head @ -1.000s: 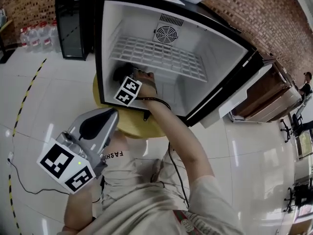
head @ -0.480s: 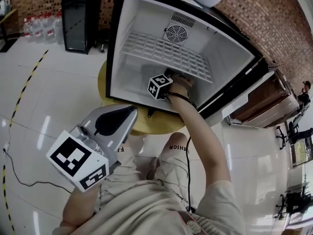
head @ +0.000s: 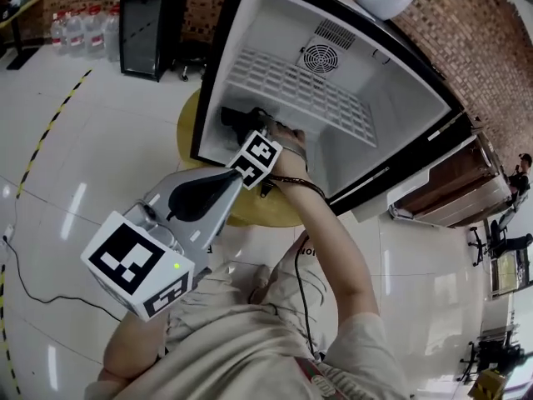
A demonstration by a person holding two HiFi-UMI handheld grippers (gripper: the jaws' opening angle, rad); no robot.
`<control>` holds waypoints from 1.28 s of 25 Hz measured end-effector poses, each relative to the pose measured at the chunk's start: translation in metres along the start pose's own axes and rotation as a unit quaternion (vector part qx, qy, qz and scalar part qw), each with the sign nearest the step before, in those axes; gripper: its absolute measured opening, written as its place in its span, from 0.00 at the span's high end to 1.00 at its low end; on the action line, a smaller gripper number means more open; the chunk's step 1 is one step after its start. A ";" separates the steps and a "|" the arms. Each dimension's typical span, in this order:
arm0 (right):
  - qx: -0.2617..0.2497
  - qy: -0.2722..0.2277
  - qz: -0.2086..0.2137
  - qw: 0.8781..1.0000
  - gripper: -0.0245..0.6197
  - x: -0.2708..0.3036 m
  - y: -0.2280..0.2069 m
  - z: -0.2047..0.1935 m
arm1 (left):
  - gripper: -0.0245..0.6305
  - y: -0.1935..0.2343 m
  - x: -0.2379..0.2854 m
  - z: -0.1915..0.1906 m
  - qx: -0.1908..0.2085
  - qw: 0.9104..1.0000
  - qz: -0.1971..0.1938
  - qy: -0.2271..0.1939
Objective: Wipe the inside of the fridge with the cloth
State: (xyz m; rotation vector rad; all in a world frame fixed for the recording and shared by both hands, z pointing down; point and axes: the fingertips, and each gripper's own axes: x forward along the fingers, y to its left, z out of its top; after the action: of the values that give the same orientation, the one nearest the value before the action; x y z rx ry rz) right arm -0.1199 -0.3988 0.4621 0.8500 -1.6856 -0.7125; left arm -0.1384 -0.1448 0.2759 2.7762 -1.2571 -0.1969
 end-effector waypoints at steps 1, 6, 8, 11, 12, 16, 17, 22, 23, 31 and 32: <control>0.004 -0.030 0.024 0.999 0.80 0.001 0.012 0.024 | 0.96 0.003 0.002 -0.004 -0.004 1.000 0.003 0.005; 0.029 -0.037 0.058 0.997 0.80 0.024 0.029 0.047 | 0.96 0.017 0.013 -0.027 -0.023 0.999 0.023 0.028; 0.039 -0.004 0.039 0.998 0.80 0.031 0.016 0.017 | 0.96 0.026 0.015 -0.032 -0.035 0.998 0.038 0.033; 0.047 0.089 0.002 0.995 0.81 0.035 -0.008 -0.059 | 0.96 0.038 0.014 -0.035 -0.056 0.996 0.062 0.032; 0.044 0.131 -0.008 0.990 0.81 0.031 -0.014 -0.088 | 0.96 0.042 0.012 -0.035 -0.063 0.995 0.069 0.029; -0.030 0.316 -0.025 0.948 0.81 0.005 -0.024 -0.185 | 0.96 0.050 0.007 -0.030 -0.087 0.992 0.089 0.010; -0.055 0.351 -0.019 0.935 0.81 -0.002 -0.024 -0.199 | 0.96 0.051 0.007 -0.029 -0.092 0.991 0.093 0.007; -0.120 0.384 0.050 0.914 0.80 -0.023 -0.010 -0.215 | 0.96 0.051 0.006 -0.024 -0.109 0.988 0.106 -0.006; -0.101 0.338 0.067 0.933 0.80 -0.029 -0.006 -0.193 | 0.96 0.052 0.003 -0.022 -0.110 0.988 0.111 -0.010; -0.008 -0.095 0.104 0.990 0.80 -0.039 0.062 0.065 | 0.96 0.075 -0.010 -0.020 -0.139 0.980 0.141 -0.035; -0.021 -0.091 0.107 0.990 0.80 -0.030 0.073 0.068 | 0.96 0.074 -0.010 -0.021 -0.139 0.980 0.139 -0.033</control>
State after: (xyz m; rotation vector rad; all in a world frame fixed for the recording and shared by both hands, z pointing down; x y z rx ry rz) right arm -0.1938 -0.3300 0.4877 0.5778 -1.8846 -0.6913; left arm -0.1966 -0.1851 0.3074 2.3493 -1.4869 -0.4106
